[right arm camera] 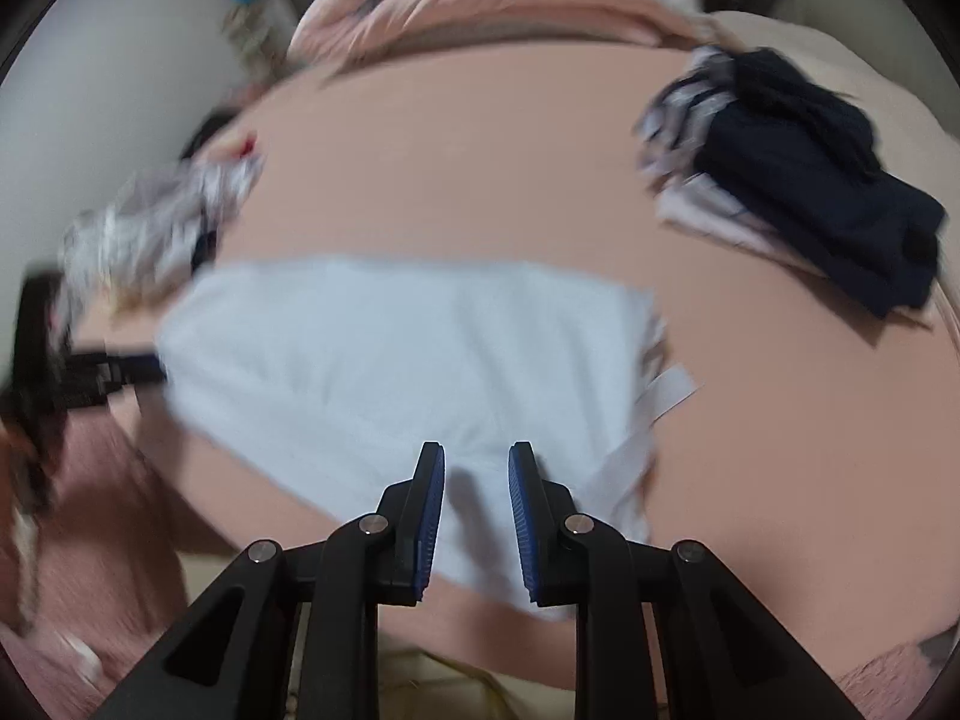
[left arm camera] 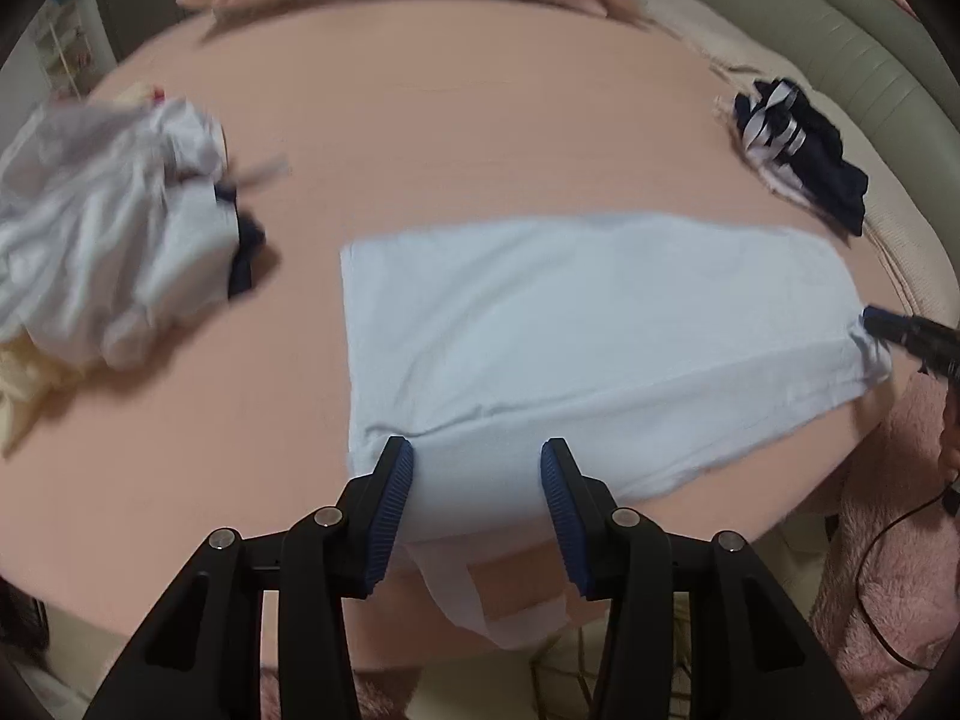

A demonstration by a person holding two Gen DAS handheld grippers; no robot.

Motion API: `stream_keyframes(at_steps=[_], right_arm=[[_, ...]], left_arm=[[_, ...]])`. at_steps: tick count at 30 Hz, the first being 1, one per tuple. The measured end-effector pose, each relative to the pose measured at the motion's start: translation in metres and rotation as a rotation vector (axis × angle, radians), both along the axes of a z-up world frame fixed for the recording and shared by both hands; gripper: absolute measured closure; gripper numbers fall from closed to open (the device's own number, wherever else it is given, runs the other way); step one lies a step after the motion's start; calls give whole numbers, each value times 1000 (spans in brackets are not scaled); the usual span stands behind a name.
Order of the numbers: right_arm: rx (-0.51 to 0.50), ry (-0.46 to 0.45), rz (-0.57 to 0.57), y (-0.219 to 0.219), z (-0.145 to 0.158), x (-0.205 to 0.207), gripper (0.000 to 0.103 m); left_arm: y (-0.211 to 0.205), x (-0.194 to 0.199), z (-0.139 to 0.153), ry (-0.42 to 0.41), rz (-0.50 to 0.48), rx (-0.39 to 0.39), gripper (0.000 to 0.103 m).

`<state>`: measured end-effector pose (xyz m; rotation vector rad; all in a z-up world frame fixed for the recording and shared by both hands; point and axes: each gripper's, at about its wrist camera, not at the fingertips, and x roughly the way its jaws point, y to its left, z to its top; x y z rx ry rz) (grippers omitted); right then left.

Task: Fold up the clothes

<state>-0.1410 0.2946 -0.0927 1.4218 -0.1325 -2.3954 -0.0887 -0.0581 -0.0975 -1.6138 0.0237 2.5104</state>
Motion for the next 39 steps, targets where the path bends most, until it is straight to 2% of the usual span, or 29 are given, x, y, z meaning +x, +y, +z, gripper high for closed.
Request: stream_keyframes(at_steps=[3, 6, 7, 10, 12, 14, 17, 18, 19, 20, 22, 24, 26, 28, 29, 31, 34, 37, 39], right_arm=[[-30, 13, -139, 18, 3, -23, 75], [-44, -2, -179, 22, -6, -48, 75], [-49, -7, -177, 20, -10, -55, 75], [2, 1, -147, 6, -19, -71, 75], [85, 2, -132, 2, -31, -75, 75], [140, 8, -122, 2, -41, -76, 80], [53, -6, -187, 23, -43, -71, 79], [32, -25, -217, 27, -42, -72, 79], [34, -22, -237, 27, -38, -72, 75], [53, 2, -235, 21, -31, -71, 75], [89, 65, -204, 3, -17, -68, 75], [96, 96, -144, -21, -7, -65, 75], [119, 70, -72, -45, -12, -65, 74], [153, 34, -11, -64, -24, -63, 74], [177, 15, 7, -68, -35, -60, 74], [201, 6, 30, -71, -45, -53, 74], [155, 29, -17, -54, -23, -40, 74], [141, 65, -53, -40, -5, -24, 73], [139, 64, -70, -28, -1, -16, 73]], left_arm=[[16, -13, 10, 56, -9, 39, 62], [29, -37, 8, 96, -24, 101, 62], [30, -46, 4, 93, -22, 120, 62], [28, -74, -16, 5, 11, 143, 62], [23, -81, -34, -74, 60, 130, 62], [11, -77, -42, -71, 90, 127, 62], [-4, -66, -35, -60, 126, 119, 62], [-1, -65, -29, -42, 125, 93, 62], [4, -64, -22, -20, 120, 61, 62], [11, -65, -15, 5, 89, 49, 62], [32, -74, -6, 44, 18, 68, 62], [47, -86, -9, 30, -8, 79, 62], [58, -105, -34, -43, 16, 7, 62], [63, -117, -53, -82, 61, -56, 57], [66, -119, -51, -81, 67, -77, 57], [71, -115, -38, -79, 50, -104, 57], [62, -90, -9, 10, 41, -78, 57], [41, -67, 3, 9, 92, -37, 57], [32, -56, 2, -7, 96, -12, 57]])
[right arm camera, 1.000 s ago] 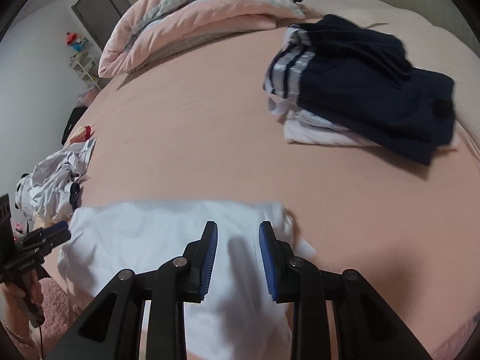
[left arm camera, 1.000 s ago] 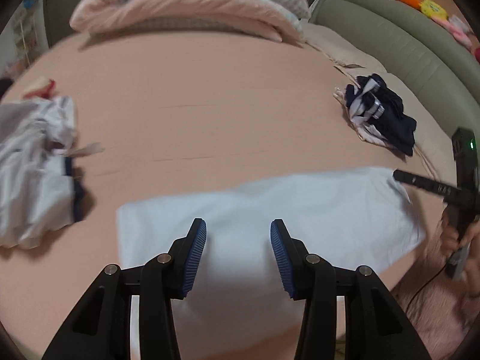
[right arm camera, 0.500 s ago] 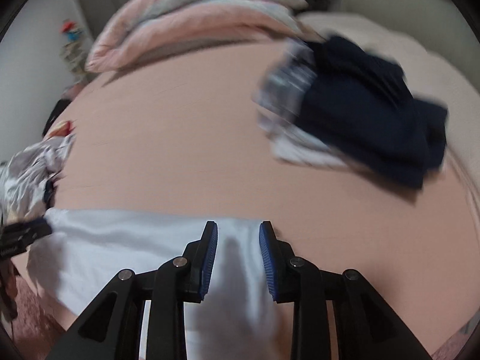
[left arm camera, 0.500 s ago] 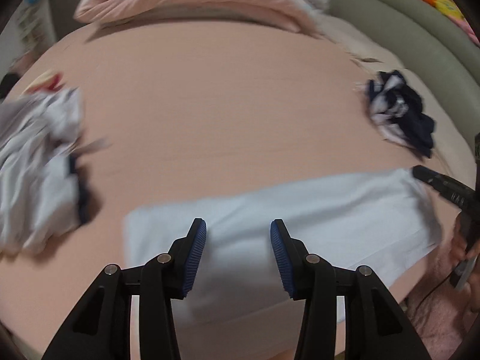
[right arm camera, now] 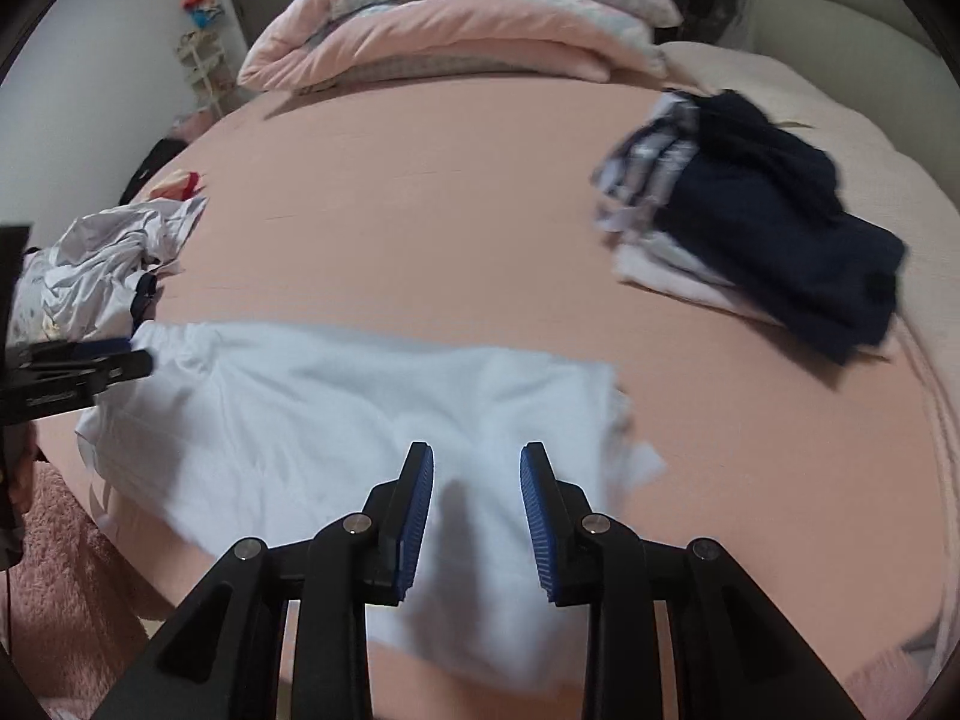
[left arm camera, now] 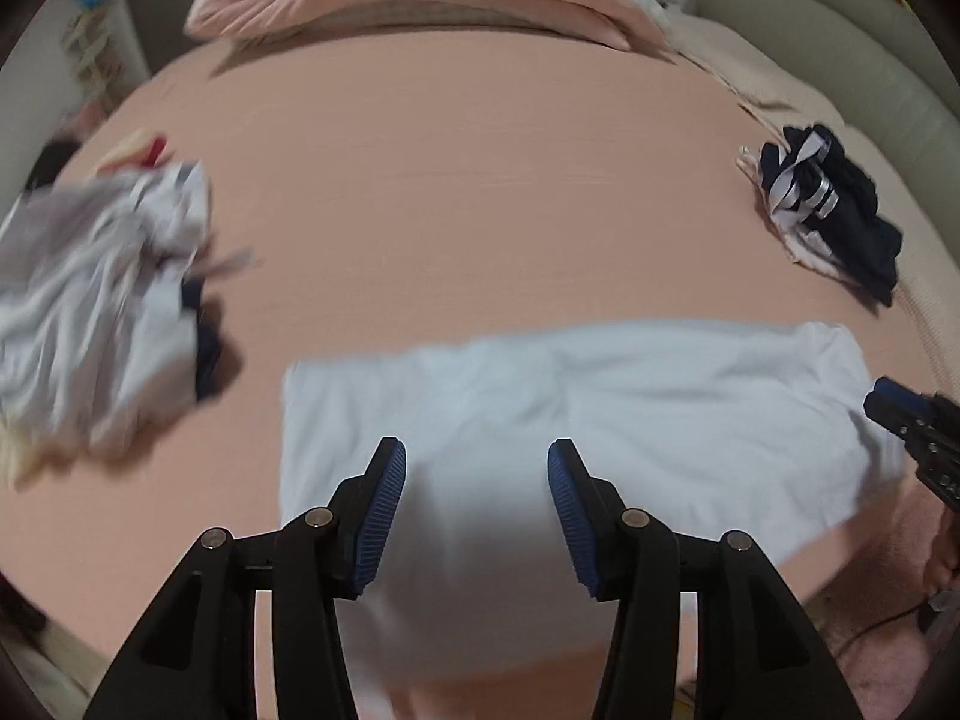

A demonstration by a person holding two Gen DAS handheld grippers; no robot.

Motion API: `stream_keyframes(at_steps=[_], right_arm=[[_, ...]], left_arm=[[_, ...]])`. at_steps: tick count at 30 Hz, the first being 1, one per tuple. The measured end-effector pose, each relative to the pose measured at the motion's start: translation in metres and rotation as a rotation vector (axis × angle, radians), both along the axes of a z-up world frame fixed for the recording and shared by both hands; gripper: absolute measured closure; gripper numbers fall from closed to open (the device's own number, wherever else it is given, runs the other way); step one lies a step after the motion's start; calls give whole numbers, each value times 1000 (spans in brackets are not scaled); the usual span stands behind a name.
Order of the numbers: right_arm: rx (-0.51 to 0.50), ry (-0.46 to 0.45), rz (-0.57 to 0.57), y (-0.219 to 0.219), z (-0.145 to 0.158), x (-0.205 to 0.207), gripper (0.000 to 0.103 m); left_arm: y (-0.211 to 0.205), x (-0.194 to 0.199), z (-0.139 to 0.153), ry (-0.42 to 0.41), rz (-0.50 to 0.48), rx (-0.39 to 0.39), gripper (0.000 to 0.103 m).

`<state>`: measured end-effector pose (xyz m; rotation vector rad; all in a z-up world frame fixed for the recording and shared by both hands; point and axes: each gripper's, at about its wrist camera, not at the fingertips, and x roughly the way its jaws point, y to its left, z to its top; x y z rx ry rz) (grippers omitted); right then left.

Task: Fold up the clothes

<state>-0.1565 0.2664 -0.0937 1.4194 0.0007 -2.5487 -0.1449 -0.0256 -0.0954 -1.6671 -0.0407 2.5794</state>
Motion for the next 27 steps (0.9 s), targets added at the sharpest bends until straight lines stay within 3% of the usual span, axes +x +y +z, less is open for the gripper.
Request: stream_keyframes(at_steps=[4, 8, 9, 10, 12, 15, 18, 20, 23, 27], right_arm=[[52, -41, 65, 2, -18, 17, 73], [90, -34, 87, 22, -24, 27, 70], [86, -42, 73, 31, -23, 29, 65], [105, -42, 54, 38, -23, 29, 51], [81, -67, 13, 53, -27, 28, 44], [43, -74, -31, 65, -24, 28, 44], [-3, -13, -55, 64, -8, 34, 44], [-68, -24, -75, 64, -10, 33, 44], [-116, -68, -114, 68, -23, 31, 44], [-134, -120, -175, 81, -40, 30, 46]], left_arm=[[-30, 28, -17, -74, -5, -9, 57], [-47, 44, -17, -56, 7, -16, 57], [-46, 45, -19, -44, -8, -43, 57], [-46, 47, -21, -31, -26, -69, 55], [-46, 48, -23, -11, -47, -99, 50], [-52, 53, -9, 38, -31, -49, 51], [-67, 63, 7, 102, 23, 31, 51], [-73, 63, 4, 84, 62, 39, 51], [-63, 61, -15, -21, 104, -46, 51], [-77, 68, -21, -43, 160, 21, 47]])
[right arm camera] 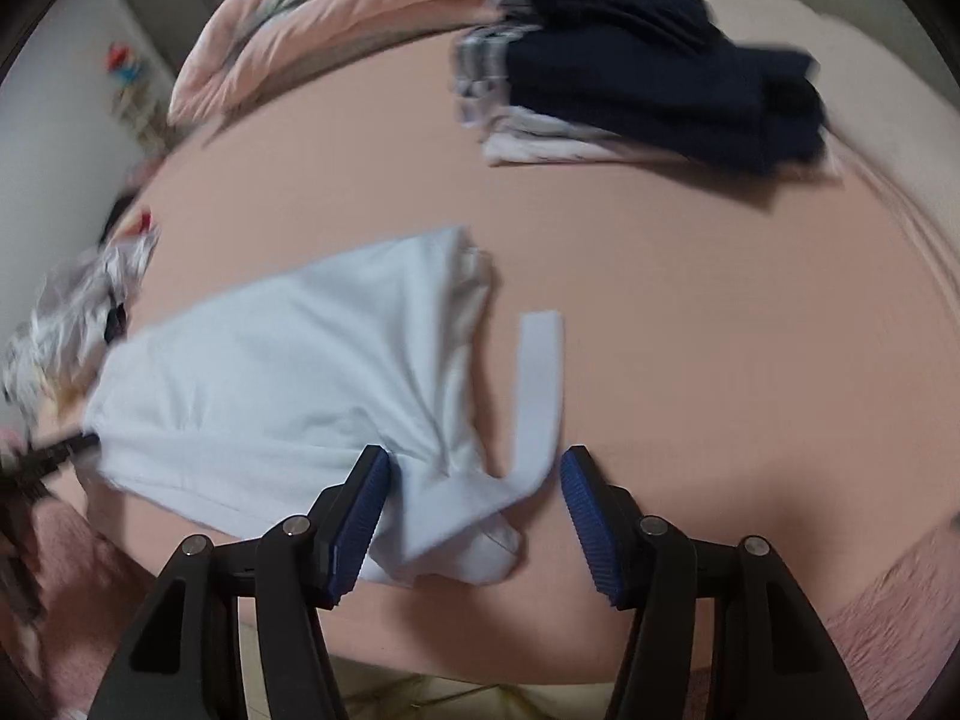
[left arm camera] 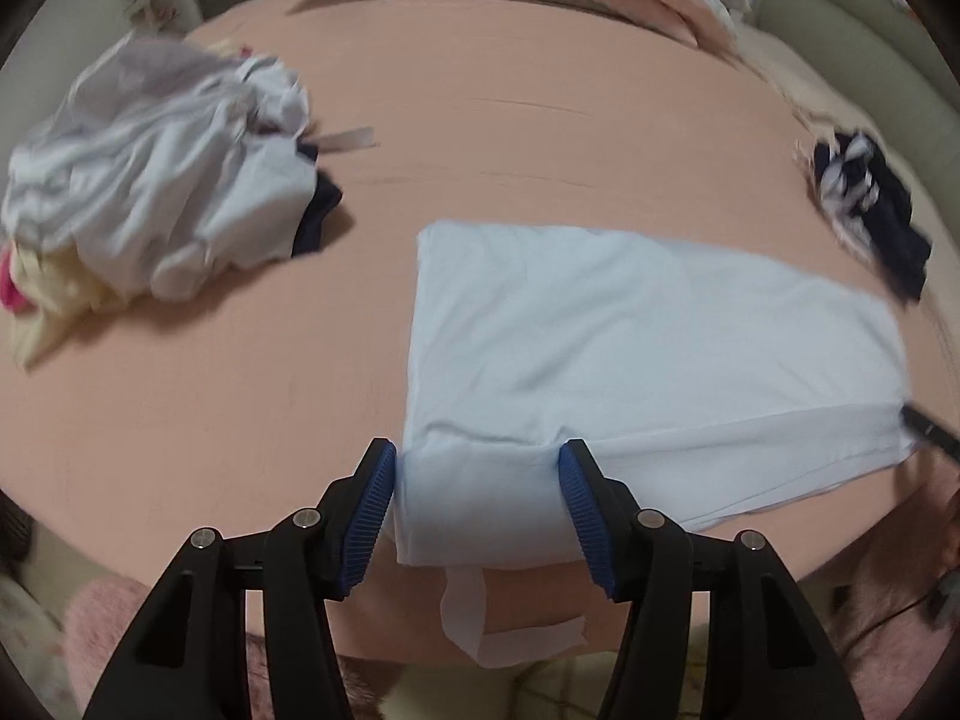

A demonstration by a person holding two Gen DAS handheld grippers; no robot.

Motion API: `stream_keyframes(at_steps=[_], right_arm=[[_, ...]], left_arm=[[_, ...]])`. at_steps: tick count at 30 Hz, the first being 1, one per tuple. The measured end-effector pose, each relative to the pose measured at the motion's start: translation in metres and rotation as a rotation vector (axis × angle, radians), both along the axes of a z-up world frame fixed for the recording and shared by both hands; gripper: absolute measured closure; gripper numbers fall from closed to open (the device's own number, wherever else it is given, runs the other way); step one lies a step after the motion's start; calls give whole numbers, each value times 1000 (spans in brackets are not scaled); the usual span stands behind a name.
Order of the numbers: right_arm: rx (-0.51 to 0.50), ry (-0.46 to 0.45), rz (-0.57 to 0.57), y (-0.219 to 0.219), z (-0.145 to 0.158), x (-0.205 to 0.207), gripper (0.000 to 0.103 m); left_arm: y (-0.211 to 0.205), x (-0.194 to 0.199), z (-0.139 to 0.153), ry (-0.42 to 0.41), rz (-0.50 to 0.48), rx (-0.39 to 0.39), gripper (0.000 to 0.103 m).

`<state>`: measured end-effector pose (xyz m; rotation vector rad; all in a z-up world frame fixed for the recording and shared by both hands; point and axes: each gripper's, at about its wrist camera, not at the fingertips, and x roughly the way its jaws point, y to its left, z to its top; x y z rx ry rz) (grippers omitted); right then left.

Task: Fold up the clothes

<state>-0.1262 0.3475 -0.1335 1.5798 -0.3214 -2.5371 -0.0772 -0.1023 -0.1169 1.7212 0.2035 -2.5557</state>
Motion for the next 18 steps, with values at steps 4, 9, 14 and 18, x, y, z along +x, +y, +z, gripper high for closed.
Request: stream_keyframes(at_steps=[4, 9, 14, 18], right_arm=[[-29, -8, -36, 13, 2, 1, 46], [-382, -76, -3, 14, -7, -4, 44], [-409, -97, -120, 22, -19, -12, 50], [-356, -73, -139, 8, -20, -20, 48]], left_arm=[[-20, 7, 0, 4, 71, 72, 46], [-32, 10, 8, 63, 93, 139, 46], [-34, 10, -10, 77, 86, 208, 46], [-39, 8, -15, 78, 91, 292, 46]])
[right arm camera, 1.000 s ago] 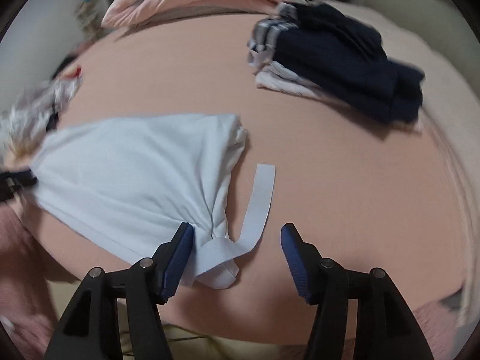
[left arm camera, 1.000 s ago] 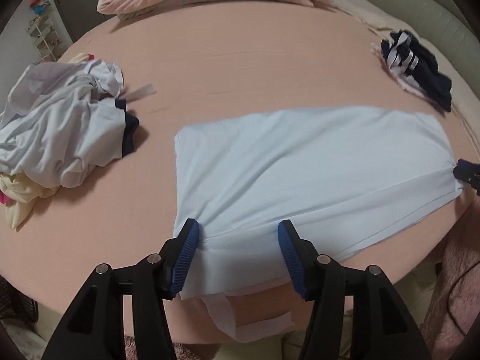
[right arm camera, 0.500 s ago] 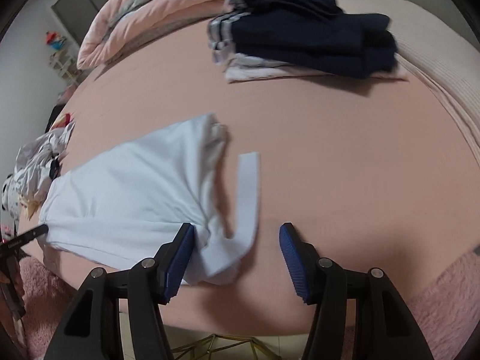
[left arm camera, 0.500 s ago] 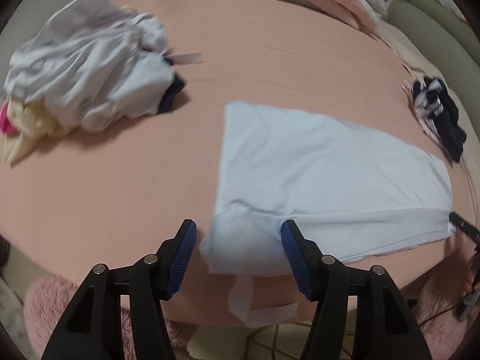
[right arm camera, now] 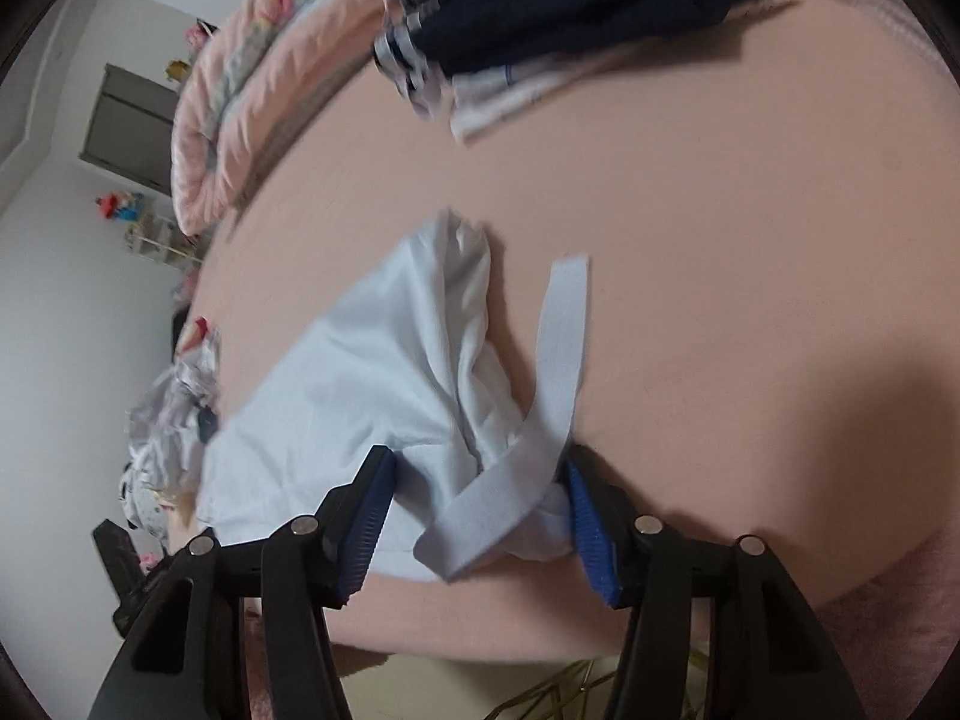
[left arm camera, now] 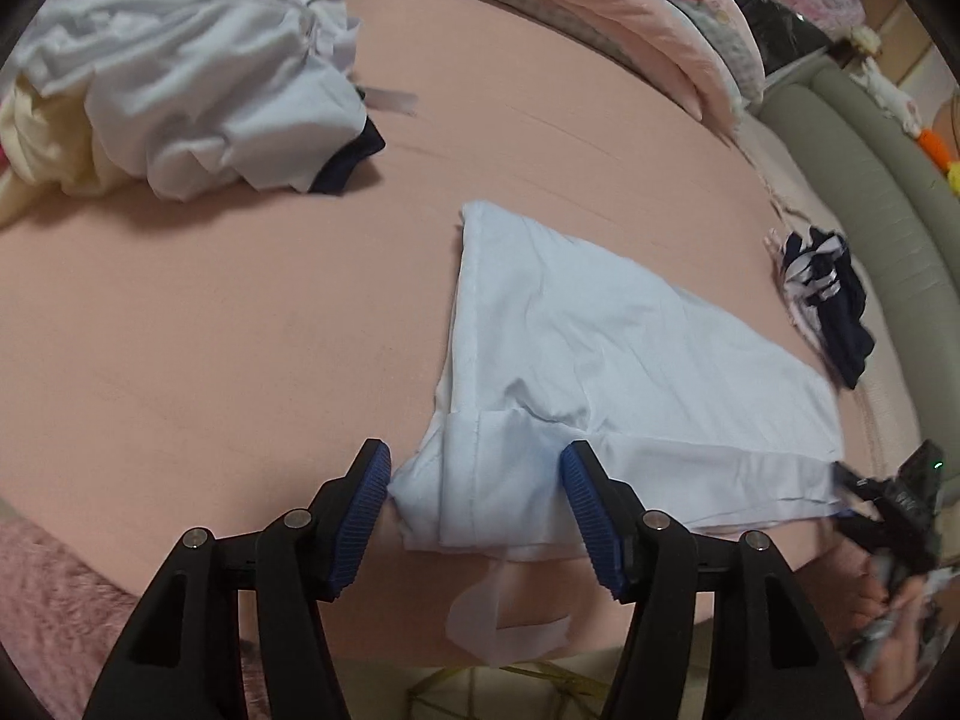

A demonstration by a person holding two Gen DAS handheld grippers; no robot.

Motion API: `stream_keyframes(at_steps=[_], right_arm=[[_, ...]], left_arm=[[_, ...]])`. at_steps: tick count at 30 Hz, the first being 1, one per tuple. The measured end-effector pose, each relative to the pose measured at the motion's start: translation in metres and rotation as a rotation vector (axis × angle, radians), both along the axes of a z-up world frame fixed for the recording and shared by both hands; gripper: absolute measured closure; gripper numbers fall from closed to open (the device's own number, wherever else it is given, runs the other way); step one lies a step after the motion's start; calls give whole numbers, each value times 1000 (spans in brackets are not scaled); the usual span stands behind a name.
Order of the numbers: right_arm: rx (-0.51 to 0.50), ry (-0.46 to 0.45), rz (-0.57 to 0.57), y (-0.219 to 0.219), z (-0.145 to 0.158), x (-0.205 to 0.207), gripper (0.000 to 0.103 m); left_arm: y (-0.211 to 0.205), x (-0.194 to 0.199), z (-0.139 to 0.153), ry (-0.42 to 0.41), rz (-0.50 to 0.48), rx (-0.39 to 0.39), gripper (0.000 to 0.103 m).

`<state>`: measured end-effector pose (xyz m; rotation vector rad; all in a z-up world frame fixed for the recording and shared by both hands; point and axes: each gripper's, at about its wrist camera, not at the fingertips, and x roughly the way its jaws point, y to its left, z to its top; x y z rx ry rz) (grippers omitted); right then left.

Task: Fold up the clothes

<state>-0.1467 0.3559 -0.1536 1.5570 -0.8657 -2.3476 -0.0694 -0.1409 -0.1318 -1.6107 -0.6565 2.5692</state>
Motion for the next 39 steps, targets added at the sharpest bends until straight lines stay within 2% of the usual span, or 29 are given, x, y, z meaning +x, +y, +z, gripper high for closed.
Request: stream_keyframes(at_steps=[2, 4, 7, 10, 13, 15, 17, 20, 22, 24, 26, 28, 30, 31, 32, 33, 35, 37, 39], right_arm=[[40, 18, 34, -11, 9, -5, 66], [76, 30, 29, -19, 16, -3, 76], [106, 61, 30, -27, 33, -5, 82], [95, 140, 63, -42, 62, -5, 84], [111, 220, 166, -84, 88, -6, 84], [126, 249, 248, -116, 93, -4, 84], [138, 243, 330, -153, 83, -1, 84], [120, 176, 418, -199, 56, -3, 84], [166, 125, 488, -227, 30, 5, 84], [213, 113, 528, -243, 13, 12, 83], [224, 140, 537, -246, 19, 20, 78], [179, 177, 555, -241, 38, 29, 75], [94, 239, 546, -225, 61, 40, 73], [71, 272, 526, -217, 70, 46, 70], [58, 304, 500, -208, 78, 50, 67], [75, 320, 461, -200, 80, 52, 62], [138, 336, 372, -182, 79, 51, 61], [212, 250, 311, -169, 64, 41, 61], [199, 206, 284, -158, 48, 40, 61]], left_arm=[[-1, 5, 7, 8, 12, 6, 46], [-2, 8, 9, 15, -1, -3, 46], [-5, 10, 10, 30, 5, 18, 46], [-12, 8, 9, 45, 6, 119, 46], [-17, 7, 10, 73, 17, 138, 46], [-18, 8, 17, 105, 16, 131, 46], [-19, 11, 23, 139, 16, 126, 46], [-20, 18, 33, 173, 19, 117, 46], [-20, 22, 38, 185, 12, 115, 46], [-14, 25, 45, 199, -27, 127, 46], [-4, 29, 58, 224, -83, 111, 46], [7, 31, 73, 264, -128, 80, 46], [16, 25, 80, 293, -163, 125, 46], [21, 22, 83, 306, -180, 152, 46], [28, 14, 79, 285, -193, 165, 46], [36, 4, 73, 253, -205, 174, 46], [52, -14, 61, 194, -232, 185, 46], [68, -29, 47, 140, -258, 201, 46], [79, -37, 40, 100, -280, 222, 46]])
